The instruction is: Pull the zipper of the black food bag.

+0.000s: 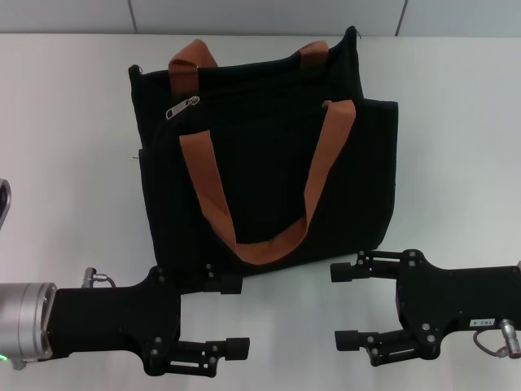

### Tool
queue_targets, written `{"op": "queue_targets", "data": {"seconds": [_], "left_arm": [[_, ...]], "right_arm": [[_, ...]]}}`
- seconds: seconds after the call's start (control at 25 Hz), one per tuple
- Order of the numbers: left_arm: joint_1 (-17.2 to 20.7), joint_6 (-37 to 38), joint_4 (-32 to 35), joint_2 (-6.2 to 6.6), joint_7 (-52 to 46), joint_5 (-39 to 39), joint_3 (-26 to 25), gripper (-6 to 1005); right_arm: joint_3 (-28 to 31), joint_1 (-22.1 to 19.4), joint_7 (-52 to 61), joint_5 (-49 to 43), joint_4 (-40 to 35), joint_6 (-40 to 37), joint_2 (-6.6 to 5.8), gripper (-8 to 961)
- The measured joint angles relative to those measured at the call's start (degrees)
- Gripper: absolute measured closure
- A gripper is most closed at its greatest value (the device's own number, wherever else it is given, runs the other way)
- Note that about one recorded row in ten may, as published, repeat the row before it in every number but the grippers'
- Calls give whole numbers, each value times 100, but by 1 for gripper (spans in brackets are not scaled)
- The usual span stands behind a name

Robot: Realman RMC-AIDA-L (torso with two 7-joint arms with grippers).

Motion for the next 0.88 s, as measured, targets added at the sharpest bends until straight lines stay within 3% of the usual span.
{"op": "queue_targets", "data": {"seconds": [0.56, 0.76, 0.88], "left_arm": [[25, 109, 0, -10, 0, -46, -63, 187], [13, 399, 0, -80, 3, -59, -516, 187], [33, 802, -16, -145, 205, -64, -1221, 187]], "right_arm": [[0, 0, -50, 3, 10, 18, 0, 151], [0, -6, -50, 4, 11, 18, 0, 155], [3, -10, -50, 3, 10, 23, -1, 158]]}}
